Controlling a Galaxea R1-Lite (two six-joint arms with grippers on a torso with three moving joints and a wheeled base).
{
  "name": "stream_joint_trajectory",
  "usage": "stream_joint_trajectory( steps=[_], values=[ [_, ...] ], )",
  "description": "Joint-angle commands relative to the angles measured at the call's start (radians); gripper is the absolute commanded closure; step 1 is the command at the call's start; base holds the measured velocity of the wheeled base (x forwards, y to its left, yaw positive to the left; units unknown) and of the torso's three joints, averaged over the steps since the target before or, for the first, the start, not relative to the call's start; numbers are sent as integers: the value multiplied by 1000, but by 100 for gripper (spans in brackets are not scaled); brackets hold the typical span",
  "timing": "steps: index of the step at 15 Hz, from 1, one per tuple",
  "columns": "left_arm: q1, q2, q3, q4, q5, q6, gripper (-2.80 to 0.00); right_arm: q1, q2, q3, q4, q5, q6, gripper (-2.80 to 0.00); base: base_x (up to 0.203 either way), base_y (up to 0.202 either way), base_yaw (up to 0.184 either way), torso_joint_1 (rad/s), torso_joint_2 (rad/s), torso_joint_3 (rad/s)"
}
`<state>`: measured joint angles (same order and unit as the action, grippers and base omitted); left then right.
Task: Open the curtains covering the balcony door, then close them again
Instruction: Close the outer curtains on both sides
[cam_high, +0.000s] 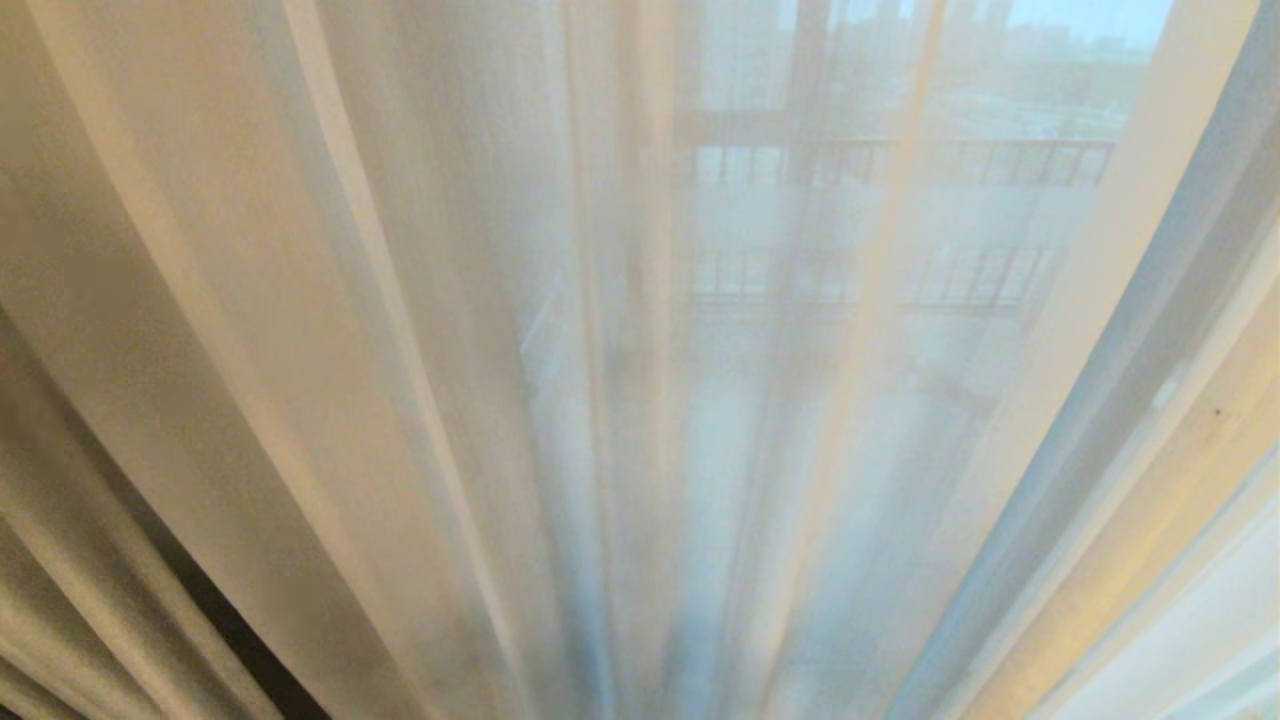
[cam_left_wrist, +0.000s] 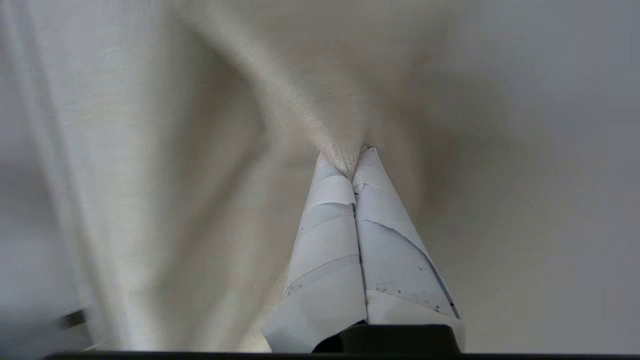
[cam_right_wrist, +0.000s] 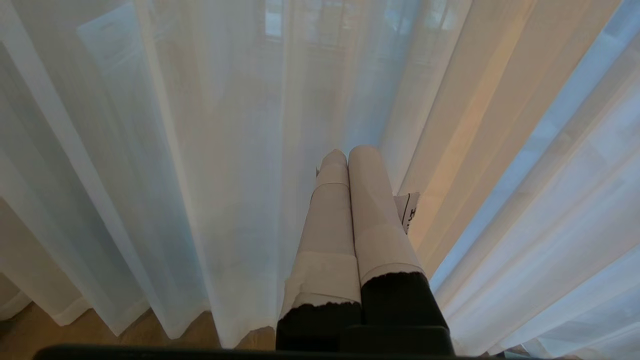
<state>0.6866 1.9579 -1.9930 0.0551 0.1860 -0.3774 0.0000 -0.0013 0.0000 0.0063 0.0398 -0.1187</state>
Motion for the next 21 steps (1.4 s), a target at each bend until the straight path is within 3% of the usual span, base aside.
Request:
stream_joint_trajectory(
  steps=[1, 7, 10, 21],
  values=[
    [-47, -72, 0, 0, 2, -7, 0, 0, 1, 0, 0, 1, -1, 0, 0, 0, 0, 0, 0, 0],
    [-161, -176, 1, 0, 10, -26, 0, 0, 1, 0, 0, 2, -1, 0, 0, 0, 0, 0, 0, 0],
    [-268, -233, 4, 1, 43, -52, 0, 0, 1, 0, 0, 0, -1, 0, 0, 0, 0, 0, 0, 0],
    [-697, -325, 31, 5, 212, -43, 0, 0, 1, 0, 1, 1, -1, 0, 0, 0, 0, 0, 0, 0]
  ],
)
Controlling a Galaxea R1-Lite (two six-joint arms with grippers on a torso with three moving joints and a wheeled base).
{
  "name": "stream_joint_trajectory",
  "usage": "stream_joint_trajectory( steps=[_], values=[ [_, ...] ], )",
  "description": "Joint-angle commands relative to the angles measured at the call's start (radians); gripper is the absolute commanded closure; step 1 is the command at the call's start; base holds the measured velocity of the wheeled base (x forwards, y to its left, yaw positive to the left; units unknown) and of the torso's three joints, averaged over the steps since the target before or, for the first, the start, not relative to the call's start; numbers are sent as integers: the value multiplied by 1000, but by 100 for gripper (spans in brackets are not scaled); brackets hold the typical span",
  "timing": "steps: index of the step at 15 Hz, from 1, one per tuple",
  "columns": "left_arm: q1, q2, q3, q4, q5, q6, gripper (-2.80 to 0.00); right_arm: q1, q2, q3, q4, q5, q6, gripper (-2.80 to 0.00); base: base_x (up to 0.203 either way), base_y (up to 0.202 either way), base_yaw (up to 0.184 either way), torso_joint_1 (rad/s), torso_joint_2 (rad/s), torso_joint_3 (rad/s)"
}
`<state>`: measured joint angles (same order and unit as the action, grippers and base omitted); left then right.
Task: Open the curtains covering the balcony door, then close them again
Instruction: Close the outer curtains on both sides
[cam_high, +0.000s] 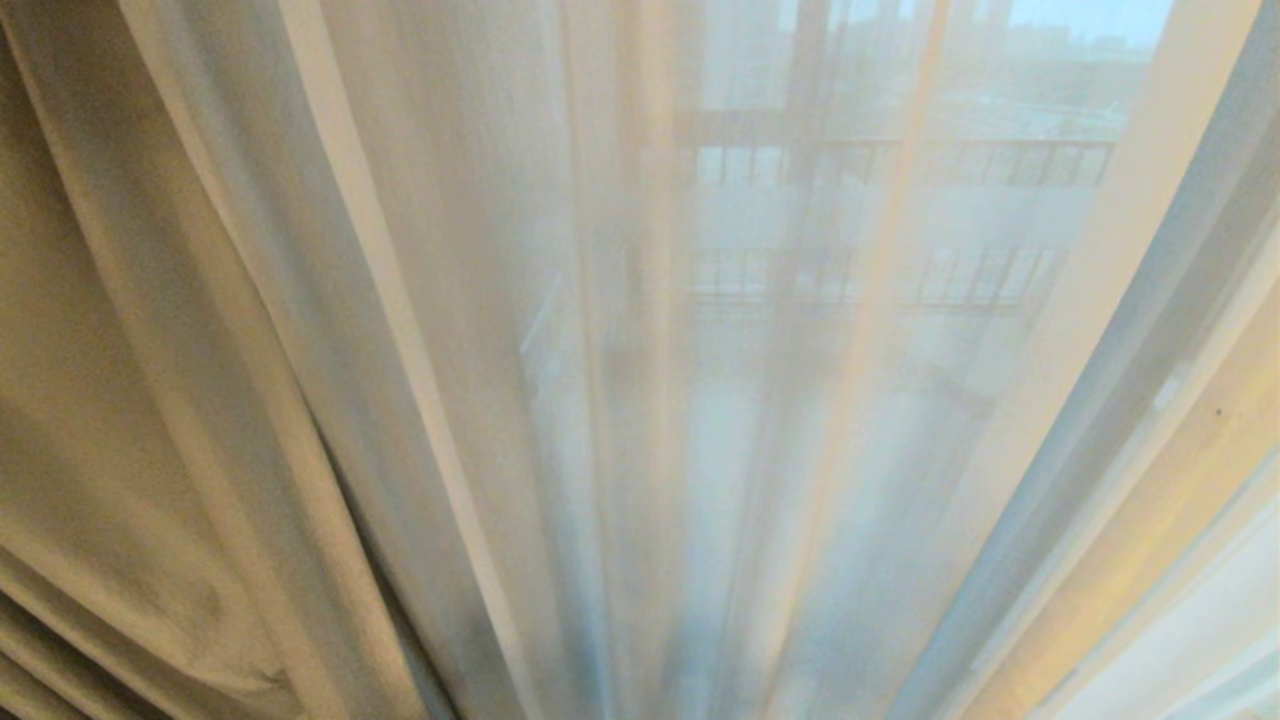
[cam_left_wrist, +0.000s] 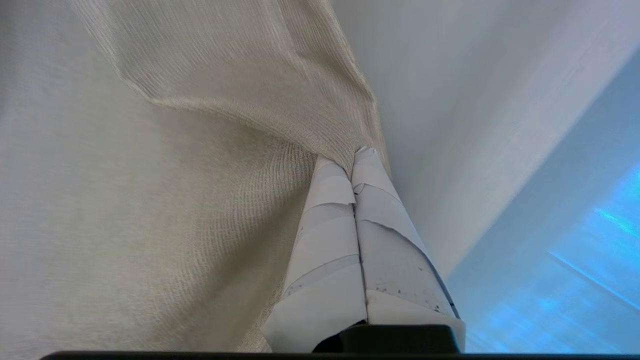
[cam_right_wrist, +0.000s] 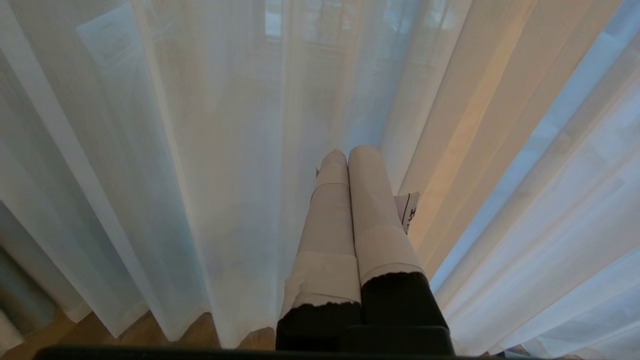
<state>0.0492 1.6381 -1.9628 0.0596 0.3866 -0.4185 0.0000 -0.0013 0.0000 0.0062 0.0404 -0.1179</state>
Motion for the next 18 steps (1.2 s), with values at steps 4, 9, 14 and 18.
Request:
stream_joint_trajectory(
  steps=[4, 9, 14, 18],
  values=[
    [-202, 1, 1, 0, 67, 0, 0, 0, 1, 0, 0, -1, -2, 0, 0, 0, 0, 0, 0, 0],
    [-340, 13, -1, -3, 115, 0, 0, 0, 1, 0, 0, 0, -2, 0, 0, 0, 0, 0, 0, 0],
    [-492, 34, -5, -6, 206, 8, 0, 0, 1, 0, 0, 1, -2, 0, 0, 0, 0, 0, 0, 0],
    [-568, 41, -3, -7, 257, 7, 0, 0, 1, 0, 0, -1, -2, 0, 0, 0, 0, 0, 0, 0]
  ],
)
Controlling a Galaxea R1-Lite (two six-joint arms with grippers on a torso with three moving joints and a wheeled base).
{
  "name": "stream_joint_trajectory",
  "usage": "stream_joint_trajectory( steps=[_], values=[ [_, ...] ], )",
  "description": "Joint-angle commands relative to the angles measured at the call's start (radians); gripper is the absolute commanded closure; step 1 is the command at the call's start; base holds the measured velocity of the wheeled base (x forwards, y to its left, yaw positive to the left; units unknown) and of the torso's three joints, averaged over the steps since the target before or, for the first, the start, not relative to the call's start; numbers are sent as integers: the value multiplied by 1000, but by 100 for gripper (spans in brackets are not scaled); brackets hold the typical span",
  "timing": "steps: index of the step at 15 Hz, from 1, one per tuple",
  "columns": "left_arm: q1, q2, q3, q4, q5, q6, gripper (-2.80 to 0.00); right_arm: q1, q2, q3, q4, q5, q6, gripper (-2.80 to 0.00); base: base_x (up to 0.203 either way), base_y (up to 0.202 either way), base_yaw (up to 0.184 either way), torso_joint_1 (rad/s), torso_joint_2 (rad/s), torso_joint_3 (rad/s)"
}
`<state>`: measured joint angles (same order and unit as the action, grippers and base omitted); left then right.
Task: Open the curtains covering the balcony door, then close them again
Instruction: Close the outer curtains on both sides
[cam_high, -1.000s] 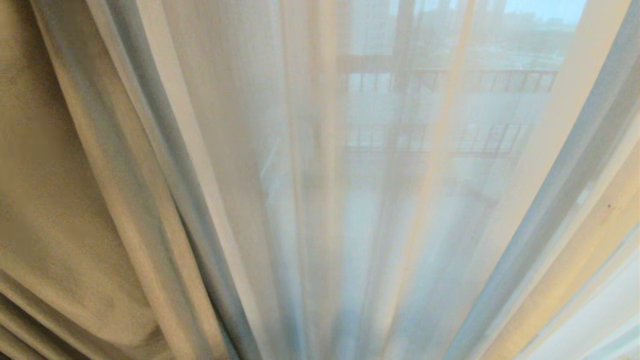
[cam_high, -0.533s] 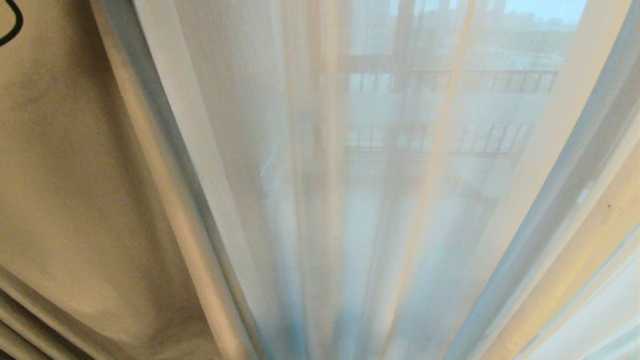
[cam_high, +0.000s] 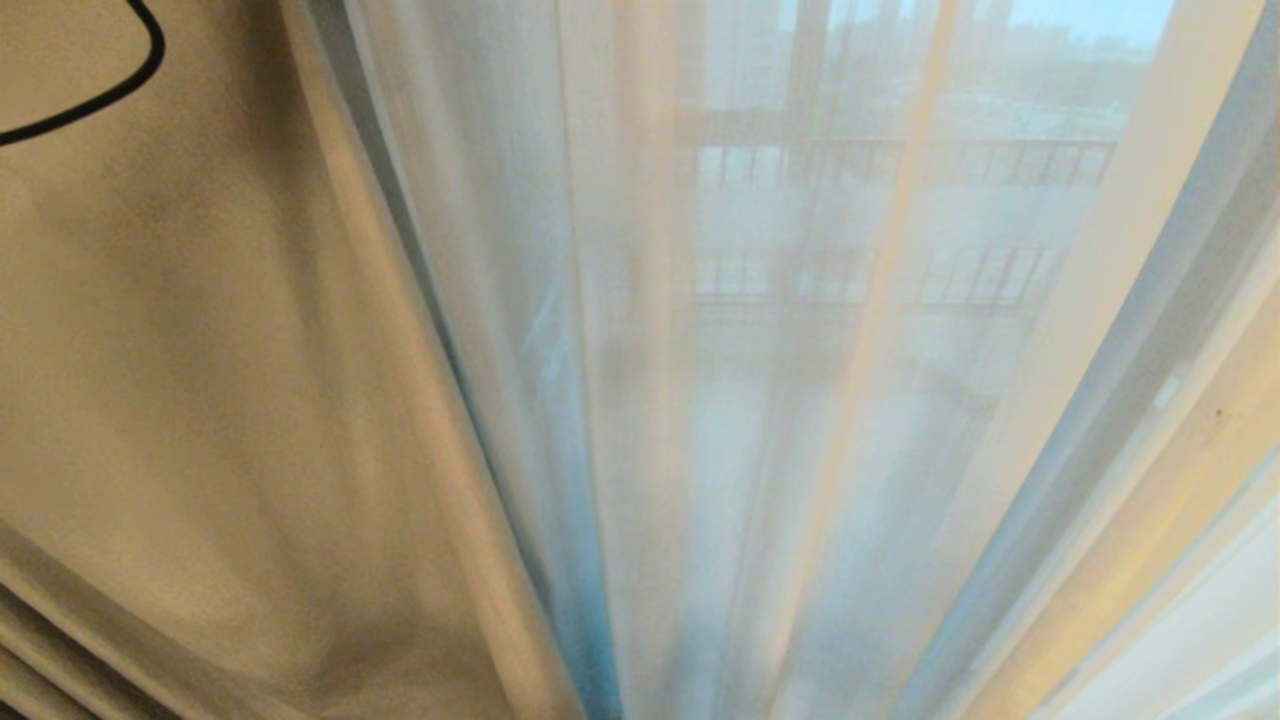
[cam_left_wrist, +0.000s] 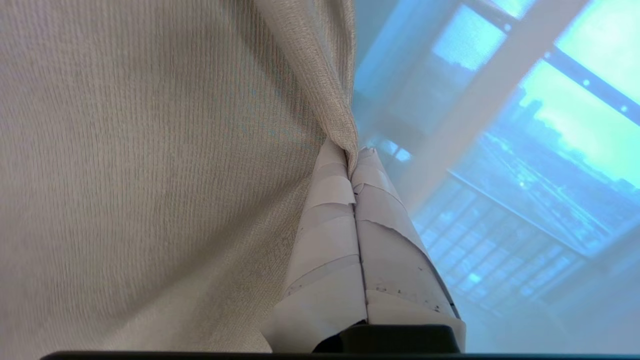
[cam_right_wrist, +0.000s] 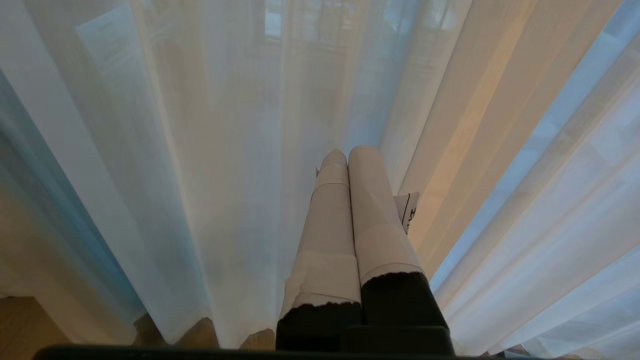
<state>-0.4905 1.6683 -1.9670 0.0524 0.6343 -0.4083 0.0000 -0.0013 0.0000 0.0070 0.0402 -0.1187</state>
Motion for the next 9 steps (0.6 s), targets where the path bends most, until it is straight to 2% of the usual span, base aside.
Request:
stream_joint_trajectory(
  steps=[1, 5, 9],
  values=[
    [-44, 16, -1, 0, 18, -4, 0, 0, 1, 0, 1, 1, -1, 0, 0, 0, 0, 0, 0, 0],
    [-108, 29, -3, -10, 29, -4, 0, 0, 1, 0, -1, 1, -1, 0, 0, 0, 0, 0, 0, 0],
    [-171, 50, -3, -22, 74, -4, 0, 0, 1, 0, -1, 0, -1, 0, 0, 0, 0, 0, 0, 0]
  ],
)
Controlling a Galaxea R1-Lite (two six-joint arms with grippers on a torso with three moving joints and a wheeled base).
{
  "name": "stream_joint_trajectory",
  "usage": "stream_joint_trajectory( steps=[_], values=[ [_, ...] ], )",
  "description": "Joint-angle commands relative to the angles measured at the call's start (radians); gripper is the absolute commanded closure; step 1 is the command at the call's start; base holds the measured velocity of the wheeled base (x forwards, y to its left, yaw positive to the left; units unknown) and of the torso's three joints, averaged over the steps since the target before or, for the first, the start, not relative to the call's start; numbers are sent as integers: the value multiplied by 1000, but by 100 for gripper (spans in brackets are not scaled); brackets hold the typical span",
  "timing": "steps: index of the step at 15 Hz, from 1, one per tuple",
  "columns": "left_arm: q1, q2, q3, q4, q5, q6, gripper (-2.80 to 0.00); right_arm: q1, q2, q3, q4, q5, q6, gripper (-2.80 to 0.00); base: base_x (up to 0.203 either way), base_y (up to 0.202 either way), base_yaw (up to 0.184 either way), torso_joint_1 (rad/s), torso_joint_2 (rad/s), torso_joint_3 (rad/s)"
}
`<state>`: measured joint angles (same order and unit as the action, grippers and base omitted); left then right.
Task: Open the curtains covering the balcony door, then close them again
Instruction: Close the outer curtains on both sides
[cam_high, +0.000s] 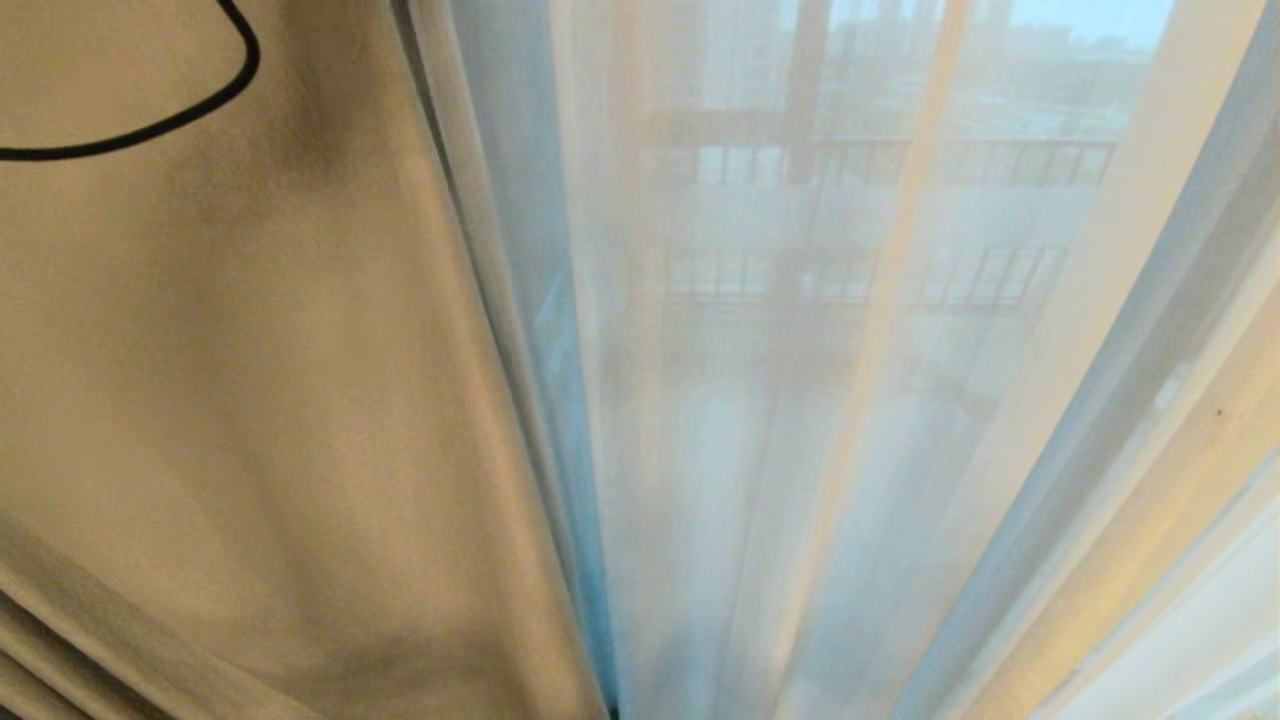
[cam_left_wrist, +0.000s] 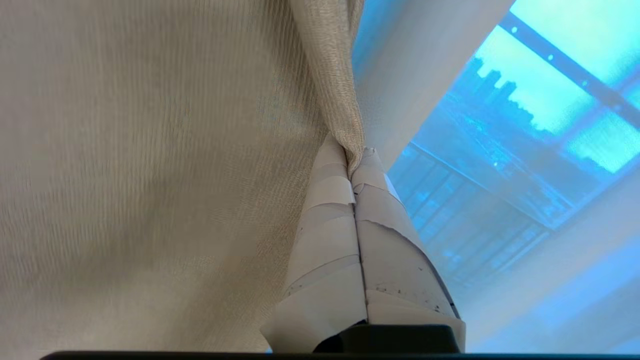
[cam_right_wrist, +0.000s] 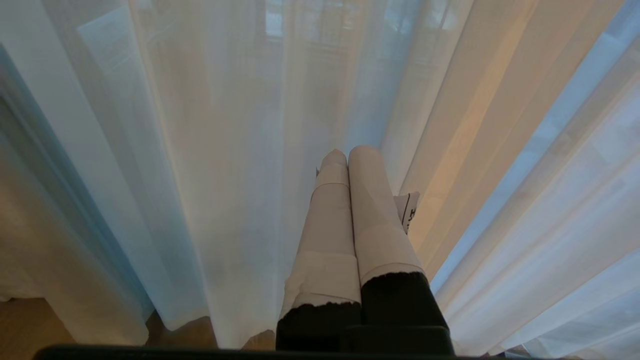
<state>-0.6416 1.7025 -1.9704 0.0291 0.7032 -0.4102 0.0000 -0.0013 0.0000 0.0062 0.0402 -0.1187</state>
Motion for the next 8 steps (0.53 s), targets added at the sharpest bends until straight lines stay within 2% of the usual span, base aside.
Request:
stream_joint_trajectory(
  steps=[1, 5, 8],
  values=[
    [-31, 17, 1, 2, 6, -2, 0, 0, 1, 0, 0, 1, -1, 0, 0, 0, 0, 0, 0, 0],
    [-77, 26, 1, 2, 9, -7, 0, 0, 1, 0, 1, 0, -1, 0, 0, 0, 0, 0, 0, 0],
    [-115, 38, 1, 1, 42, -10, 0, 0, 1, 0, 1, 0, -1, 0, 0, 0, 0, 0, 0, 0]
  ],
)
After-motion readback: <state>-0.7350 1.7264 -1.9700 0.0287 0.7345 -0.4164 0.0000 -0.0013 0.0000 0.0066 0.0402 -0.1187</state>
